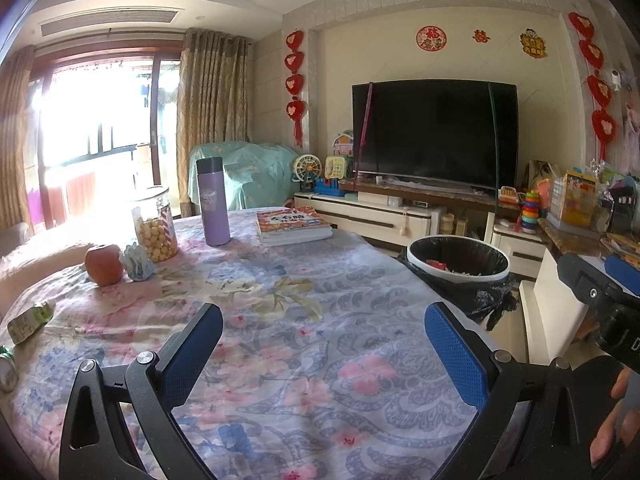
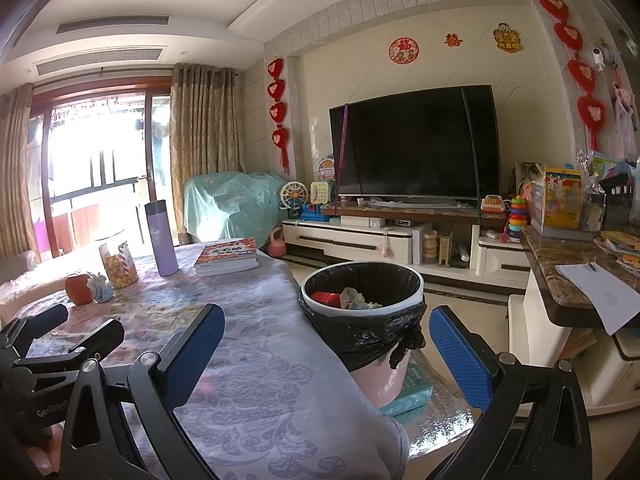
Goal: Collect trash
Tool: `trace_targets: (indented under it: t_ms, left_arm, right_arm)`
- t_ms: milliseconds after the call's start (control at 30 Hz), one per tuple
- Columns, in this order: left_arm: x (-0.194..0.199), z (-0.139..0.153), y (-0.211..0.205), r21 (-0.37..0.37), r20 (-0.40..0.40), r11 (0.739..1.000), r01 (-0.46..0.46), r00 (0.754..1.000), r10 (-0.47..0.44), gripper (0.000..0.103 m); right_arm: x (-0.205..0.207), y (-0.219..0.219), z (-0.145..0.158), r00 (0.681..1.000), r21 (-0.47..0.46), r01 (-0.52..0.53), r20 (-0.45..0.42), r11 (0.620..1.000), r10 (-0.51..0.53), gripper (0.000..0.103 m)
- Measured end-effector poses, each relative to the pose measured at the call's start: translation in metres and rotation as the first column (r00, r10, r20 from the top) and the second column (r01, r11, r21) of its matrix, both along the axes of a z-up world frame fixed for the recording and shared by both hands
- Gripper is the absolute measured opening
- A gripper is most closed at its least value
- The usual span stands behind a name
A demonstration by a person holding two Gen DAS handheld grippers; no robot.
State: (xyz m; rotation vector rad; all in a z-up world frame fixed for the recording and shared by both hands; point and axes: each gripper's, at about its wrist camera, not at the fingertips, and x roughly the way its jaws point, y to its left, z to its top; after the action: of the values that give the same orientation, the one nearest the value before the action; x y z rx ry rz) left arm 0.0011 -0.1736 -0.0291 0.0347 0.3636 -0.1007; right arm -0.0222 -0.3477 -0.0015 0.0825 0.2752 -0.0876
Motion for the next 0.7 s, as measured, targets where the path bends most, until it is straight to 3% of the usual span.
trace_targets:
  t_ms: [700]
  left_arm:
    - [0.0071, -0.0041, -0.0020, 0.003, -0.019, 1.000, -0.003, 1.000, 0.004, 0.102]
  right_arm:
    - [0.0041, 0.0077, -0.0011, 1.000, 0.022, -0.014, -0.008, 1.000, 0.014, 0.103]
